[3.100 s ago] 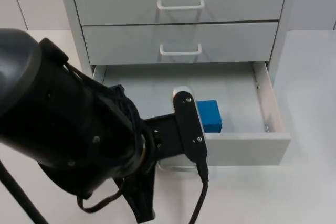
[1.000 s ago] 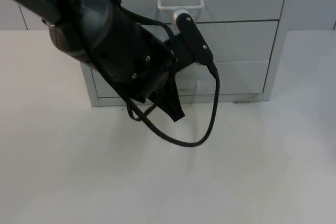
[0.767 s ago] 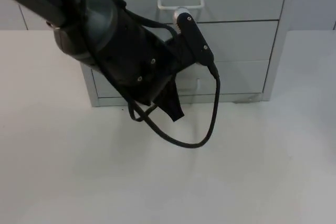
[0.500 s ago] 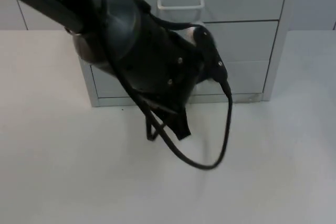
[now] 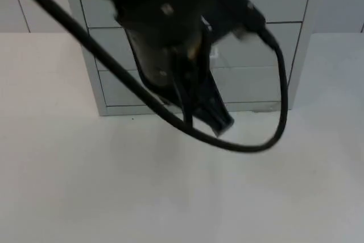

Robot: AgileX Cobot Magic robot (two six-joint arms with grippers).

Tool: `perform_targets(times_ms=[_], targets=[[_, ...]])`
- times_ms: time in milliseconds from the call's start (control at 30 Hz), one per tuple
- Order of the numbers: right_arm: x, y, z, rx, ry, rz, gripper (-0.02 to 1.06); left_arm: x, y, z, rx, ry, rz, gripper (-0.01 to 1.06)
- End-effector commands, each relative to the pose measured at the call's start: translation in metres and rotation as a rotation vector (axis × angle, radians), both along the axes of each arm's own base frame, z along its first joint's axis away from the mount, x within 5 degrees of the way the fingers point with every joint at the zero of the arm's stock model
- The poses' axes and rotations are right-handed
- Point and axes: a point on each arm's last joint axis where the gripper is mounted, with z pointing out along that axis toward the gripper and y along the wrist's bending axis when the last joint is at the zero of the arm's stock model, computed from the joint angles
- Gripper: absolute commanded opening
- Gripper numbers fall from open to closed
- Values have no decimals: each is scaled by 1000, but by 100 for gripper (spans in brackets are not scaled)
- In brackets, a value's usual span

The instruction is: Open the drawer with the left hand, place the block into the drawer with the right hand, then close the drawer with the left hand.

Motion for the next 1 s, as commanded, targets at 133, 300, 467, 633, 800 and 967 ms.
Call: perform_targets(times_ms=[133,300,467,633,800,967], targets=[[-3,-1,0,-6,4,6,84,-26,21,50,-159,-27,19,0],[-2,0,3,-15,-6,31,84,-44,42,86,-268,-83,24,0],[-7,9,16,-33,-84,105,84,-67,67,119,-382,-141,26,0],[-26,18,45,-49,-260,177,84,-96,99,164,-555,-230,23,0],[-49,16,68,-46,-389,178,84,-123,131,191,-685,-314,7,0],[-77,15,90,-31,-519,171,84,-151,165,194,-777,-390,-16,0]])
